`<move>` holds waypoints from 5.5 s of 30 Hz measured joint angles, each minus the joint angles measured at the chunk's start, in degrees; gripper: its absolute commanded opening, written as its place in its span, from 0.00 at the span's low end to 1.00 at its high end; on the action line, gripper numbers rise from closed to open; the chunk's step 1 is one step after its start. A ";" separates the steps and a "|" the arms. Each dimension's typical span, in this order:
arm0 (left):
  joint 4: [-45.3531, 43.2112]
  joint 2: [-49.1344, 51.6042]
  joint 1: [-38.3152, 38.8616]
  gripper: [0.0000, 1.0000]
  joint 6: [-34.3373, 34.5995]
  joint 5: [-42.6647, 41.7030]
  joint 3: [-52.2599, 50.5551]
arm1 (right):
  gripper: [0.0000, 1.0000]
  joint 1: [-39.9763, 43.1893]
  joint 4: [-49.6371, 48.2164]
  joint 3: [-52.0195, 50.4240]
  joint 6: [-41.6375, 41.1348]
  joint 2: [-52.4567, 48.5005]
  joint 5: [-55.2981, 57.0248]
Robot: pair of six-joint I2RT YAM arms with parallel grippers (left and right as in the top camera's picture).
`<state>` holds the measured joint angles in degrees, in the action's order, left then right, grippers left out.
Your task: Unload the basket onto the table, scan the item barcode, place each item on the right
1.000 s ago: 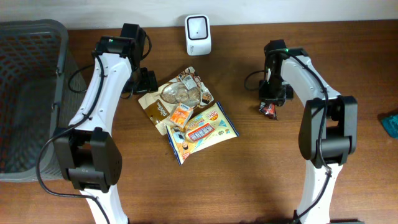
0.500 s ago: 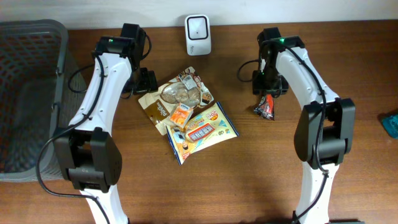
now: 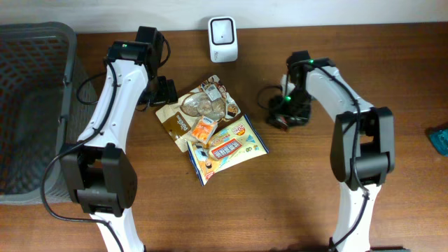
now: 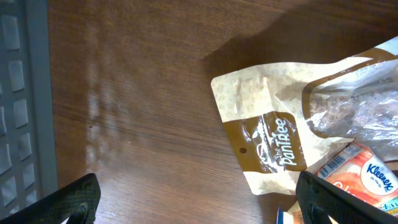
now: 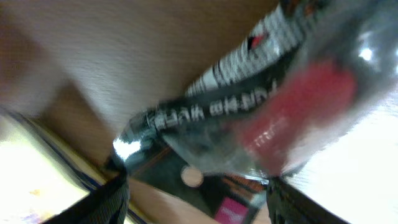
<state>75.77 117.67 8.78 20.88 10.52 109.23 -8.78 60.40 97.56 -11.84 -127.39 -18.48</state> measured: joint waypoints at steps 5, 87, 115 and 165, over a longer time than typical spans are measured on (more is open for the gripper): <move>0.00 0.00 0.00 0.99 0.00 0.00 0.00 | 0.82 -2.97 -11.13 3.02 -8.90 -0.17 -9.81; -0.11 0.00 0.00 0.99 0.00 0.00 0.00 | 0.04 -5.57 -15.28 16.06 -2.58 -4.15 5.99; -0.15 0.00 0.00 0.99 0.00 -0.02 0.00 | 0.04 -7.54 -56.96 25.29 -33.09 -16.59 -5.75; -0.17 0.00 0.04 0.99 0.00 0.00 0.00 | 0.04 65.42 -11.21 3.58 -10.64 -1.84 22.88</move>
<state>75.59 117.67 8.82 20.88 10.52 109.23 56.64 49.19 101.14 -22.48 -129.23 4.40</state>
